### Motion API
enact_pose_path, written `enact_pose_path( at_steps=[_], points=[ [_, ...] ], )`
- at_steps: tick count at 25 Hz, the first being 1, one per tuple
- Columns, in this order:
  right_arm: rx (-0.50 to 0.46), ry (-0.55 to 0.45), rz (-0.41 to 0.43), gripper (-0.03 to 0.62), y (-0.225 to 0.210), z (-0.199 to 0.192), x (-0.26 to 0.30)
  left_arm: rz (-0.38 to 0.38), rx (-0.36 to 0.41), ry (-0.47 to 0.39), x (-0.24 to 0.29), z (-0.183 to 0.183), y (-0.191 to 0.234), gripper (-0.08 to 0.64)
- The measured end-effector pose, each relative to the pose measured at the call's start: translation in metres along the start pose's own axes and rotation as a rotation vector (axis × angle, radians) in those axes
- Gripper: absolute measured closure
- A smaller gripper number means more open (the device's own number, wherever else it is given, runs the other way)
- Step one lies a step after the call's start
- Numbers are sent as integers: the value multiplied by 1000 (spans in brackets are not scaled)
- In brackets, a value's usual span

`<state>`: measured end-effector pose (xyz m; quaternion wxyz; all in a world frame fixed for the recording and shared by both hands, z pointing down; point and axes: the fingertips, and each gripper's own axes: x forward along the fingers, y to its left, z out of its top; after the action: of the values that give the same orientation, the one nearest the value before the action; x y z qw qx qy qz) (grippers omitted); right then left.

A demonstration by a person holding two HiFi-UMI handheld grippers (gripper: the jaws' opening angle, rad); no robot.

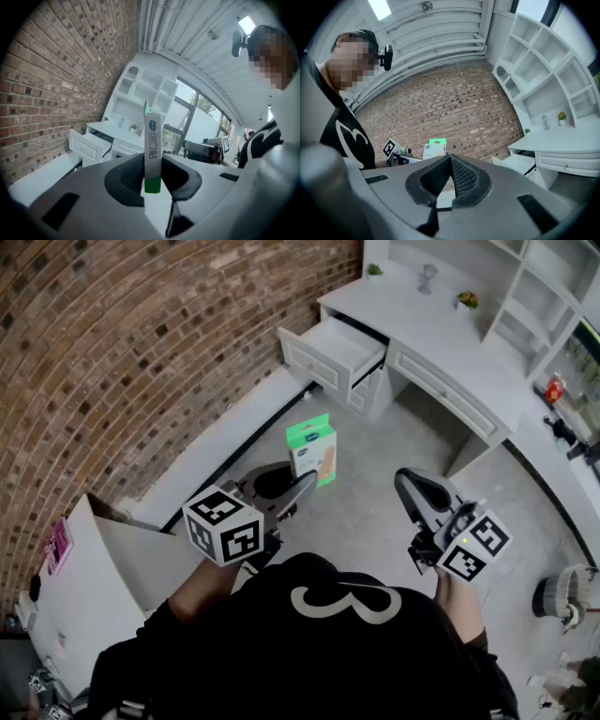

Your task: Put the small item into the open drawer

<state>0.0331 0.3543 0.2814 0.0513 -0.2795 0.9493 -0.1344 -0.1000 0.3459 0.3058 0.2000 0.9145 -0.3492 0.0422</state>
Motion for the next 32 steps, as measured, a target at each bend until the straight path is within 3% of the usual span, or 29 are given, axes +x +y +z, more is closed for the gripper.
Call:
enact_pose_path(
  at_steps=[8,13,21,27,32],
  points=[
    [4,30,-10,583,2,-8,6,-18,2,-12,-2,2,1,472],
    [-83,59,-18,581,2,-9,17,-30,-11,-16,4,3,12,472],
    [5,59,-104,581,-42,-13,18,-54,-33,-17,35,10,34,471],
    [33,21,-91,581,-55,-12,27,-81,-36,15,59,9,45,471],
    [39,51,-132,581,-89,-16,50,-79,-70,36,74,9,70,471]
  ],
)
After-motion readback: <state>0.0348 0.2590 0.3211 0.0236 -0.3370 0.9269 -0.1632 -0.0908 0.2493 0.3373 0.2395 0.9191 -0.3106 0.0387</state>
